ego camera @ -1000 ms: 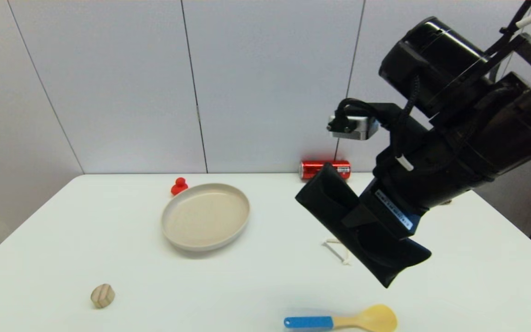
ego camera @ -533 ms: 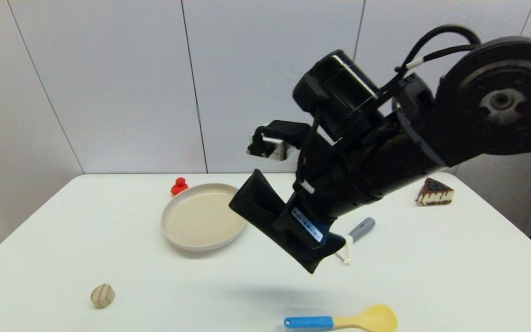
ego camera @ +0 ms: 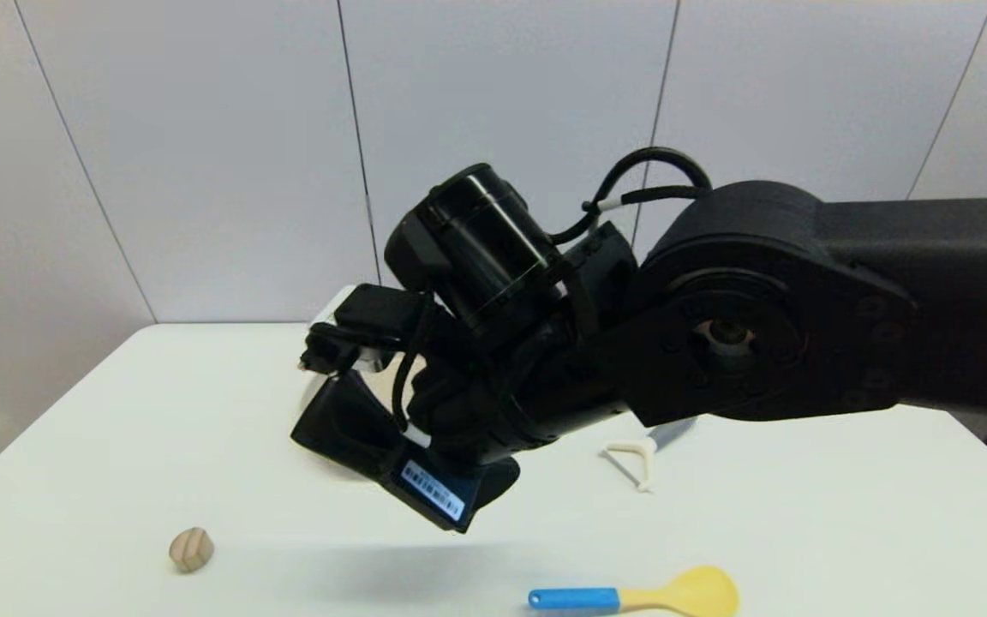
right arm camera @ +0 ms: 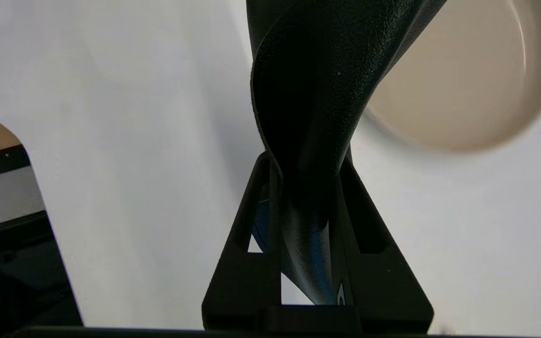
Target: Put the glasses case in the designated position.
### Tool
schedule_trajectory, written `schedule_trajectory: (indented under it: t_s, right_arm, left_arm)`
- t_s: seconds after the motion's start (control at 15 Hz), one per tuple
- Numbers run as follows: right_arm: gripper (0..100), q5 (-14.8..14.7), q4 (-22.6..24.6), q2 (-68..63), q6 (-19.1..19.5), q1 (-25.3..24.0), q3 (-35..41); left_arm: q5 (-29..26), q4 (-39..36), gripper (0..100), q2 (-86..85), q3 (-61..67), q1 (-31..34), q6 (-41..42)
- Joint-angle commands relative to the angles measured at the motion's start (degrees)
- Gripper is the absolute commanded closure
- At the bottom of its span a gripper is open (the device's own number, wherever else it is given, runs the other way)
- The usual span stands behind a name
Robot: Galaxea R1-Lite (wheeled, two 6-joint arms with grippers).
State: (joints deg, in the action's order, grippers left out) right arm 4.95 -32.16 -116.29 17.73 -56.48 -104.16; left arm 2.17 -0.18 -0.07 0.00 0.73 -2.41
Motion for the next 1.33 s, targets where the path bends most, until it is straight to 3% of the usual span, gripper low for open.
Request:
schedule_trajectory:
  t_s: [0.07,0.13,0.2,0.67,0.87,1.0,1.2,1.33]
  right_arm:
    - [100,-0.03,1.31,-2.54,2.93,-1.35,-1.58]
    - [100,-0.03,2.19,-2.81,3.63,-1.53,-1.58]
    - [0,-0.12,2.72,-2.98,3.63,-1.53,-1.58]
    - [0,-0.55,2.54,-1.05,3.02,-1.18,-1.05]
    - [0,-0.91,2.36,4.4,2.31,2.25,2.12]
    - [0,-1.08,2.19,11.34,-3.84,7.61,6.51]
    - [0,-5.21,-2.12,22.86,-18.69,17.81,12.4]
    - [0,-7.76,-8.27,29.89,-22.38,30.99,16.35]
  left_arm:
    - [0.03,0.09,0,0.07,0.0,-0.03,-0.05]
    - [0.03,-0.08,0,0.07,0.0,-0.03,-0.05]
    - [0.03,-0.08,0,0.07,0.0,0.06,-0.05]
    - [0.03,-0.08,0,0.07,0.0,0.06,-0.05]
    - [0.03,-0.08,0,0.07,0.0,-0.03,-0.05]
    - [0.03,0.09,0,0.07,0.0,-0.03,-0.05]
    - [0.03,0.09,0,0.07,0.0,0.06,-0.05]
    - [0.03,-0.08,0,0.07,0.0,0.06,-0.05]
